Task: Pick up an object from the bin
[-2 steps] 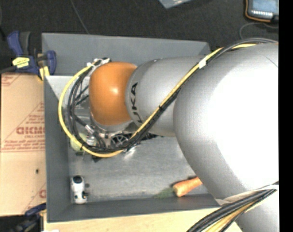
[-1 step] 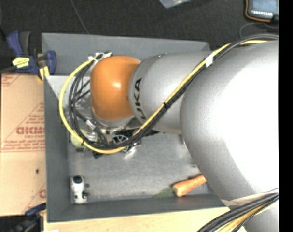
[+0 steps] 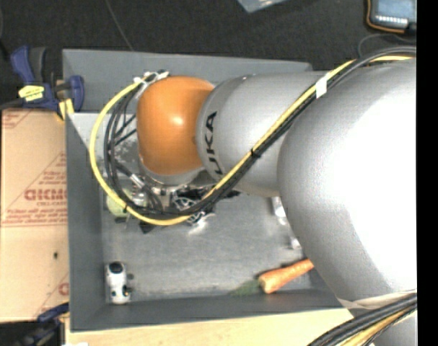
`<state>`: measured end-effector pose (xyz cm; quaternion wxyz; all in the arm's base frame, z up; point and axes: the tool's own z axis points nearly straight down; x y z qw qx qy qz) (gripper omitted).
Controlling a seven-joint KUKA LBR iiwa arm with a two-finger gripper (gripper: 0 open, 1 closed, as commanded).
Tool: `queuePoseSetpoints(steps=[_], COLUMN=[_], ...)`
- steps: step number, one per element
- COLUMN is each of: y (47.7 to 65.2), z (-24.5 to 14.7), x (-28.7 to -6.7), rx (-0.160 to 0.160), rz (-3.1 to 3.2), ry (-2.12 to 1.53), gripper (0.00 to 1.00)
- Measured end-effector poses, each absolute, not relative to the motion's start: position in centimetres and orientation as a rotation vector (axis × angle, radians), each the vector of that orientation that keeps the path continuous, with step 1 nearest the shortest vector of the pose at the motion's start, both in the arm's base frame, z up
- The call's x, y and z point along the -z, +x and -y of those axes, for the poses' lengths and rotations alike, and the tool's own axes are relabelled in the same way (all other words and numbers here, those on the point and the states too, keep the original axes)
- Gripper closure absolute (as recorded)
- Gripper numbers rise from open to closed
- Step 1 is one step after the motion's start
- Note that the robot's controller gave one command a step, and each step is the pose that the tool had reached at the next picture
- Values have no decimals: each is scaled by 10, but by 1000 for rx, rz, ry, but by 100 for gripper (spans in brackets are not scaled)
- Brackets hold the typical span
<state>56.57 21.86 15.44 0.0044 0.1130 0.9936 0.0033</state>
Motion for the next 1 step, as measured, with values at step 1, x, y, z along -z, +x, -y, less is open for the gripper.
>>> queuePoseSetpoints(steps=[1], y=[566], z=[-219], x=[-168], rx=[-12], rz=[-3111], ry=[354], gripper=[100])
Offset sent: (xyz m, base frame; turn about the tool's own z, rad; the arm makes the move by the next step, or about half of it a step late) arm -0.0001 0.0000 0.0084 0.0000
